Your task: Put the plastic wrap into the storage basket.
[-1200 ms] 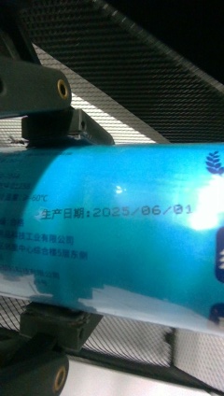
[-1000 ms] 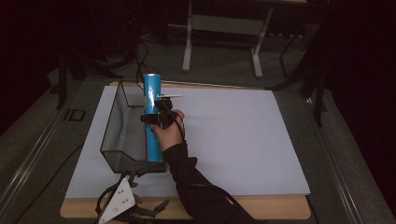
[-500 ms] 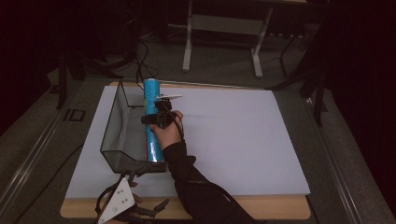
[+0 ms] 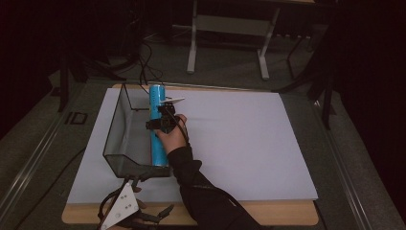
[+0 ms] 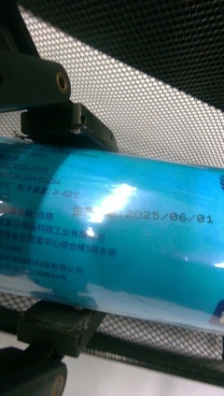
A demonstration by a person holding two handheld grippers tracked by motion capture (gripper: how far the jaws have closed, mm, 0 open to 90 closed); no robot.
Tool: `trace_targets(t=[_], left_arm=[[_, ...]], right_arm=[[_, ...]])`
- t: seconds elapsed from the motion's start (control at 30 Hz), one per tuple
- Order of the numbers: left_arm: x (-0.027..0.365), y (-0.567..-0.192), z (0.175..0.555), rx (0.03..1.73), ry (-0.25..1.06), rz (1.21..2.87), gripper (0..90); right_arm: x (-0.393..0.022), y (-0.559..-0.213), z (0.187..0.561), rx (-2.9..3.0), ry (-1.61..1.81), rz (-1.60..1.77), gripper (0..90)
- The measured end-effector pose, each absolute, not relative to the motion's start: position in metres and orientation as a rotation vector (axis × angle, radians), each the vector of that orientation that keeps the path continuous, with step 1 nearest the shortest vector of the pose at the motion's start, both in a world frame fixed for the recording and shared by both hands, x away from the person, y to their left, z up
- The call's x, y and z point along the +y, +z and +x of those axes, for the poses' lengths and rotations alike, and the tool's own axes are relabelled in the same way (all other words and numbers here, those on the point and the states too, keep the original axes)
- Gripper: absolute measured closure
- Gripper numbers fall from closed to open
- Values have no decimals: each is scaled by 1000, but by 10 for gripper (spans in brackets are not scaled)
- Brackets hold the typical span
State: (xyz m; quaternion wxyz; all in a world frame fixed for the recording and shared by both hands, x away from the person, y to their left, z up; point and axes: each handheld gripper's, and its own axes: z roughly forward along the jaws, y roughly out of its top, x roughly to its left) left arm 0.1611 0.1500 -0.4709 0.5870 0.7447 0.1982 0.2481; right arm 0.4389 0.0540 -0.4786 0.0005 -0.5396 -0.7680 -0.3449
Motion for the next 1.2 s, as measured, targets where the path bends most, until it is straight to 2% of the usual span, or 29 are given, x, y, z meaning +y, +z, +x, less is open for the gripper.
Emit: trace_targets(t=[0.23,0.63,1.2], left_arm=[[150,-471,161,461,578,1739,15],[148,-473,163,464,573,1750,15],[146,-474,164,466,568,1763,15]], right_arm=[[51,-469,436,-2530,-1110,-1673,238],[23,-448,434,-2593,-1223,-1543,145],[-35,-416,410,-2746,-1279,-1356,151]])
